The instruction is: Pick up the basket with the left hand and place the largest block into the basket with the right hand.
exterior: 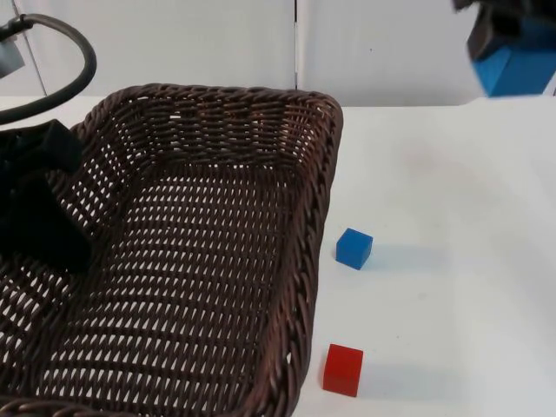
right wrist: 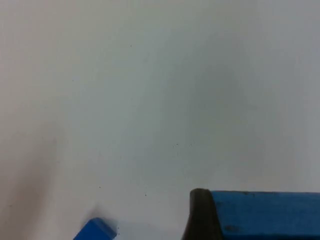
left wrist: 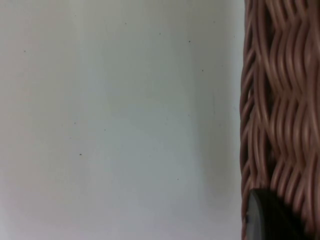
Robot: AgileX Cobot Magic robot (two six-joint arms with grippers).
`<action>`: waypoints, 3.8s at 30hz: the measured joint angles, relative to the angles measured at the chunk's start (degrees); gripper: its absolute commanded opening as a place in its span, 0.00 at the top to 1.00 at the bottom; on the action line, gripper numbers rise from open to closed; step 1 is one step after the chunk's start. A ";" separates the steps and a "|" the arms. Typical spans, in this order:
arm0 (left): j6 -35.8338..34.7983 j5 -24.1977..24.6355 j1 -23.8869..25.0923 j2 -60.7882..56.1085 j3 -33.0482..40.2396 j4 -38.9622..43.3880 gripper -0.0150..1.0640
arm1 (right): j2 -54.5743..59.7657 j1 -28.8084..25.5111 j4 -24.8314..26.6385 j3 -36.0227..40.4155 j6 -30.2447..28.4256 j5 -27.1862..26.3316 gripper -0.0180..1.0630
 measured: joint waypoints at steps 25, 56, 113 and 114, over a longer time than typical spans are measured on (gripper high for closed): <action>0.00 0.00 0.00 0.00 0.00 0.00 0.99 | -6.74 0.23 7.70 0.00 -10.17 7.69 0.99; 0.00 0.12 0.00 0.00 0.00 0.00 0.99 | -6.74 28.21 10.51 0.00 -17.38 5.27 0.99; 0.00 0.38 0.00 0.00 0.13 0.00 0.99 | 8.78 28.21 10.49 -8.85 -17.38 -1.36 0.27; 0.00 0.38 0.00 0.00 0.13 0.00 0.99 | 8.78 28.21 10.37 -9.34 -17.38 0.29 0.27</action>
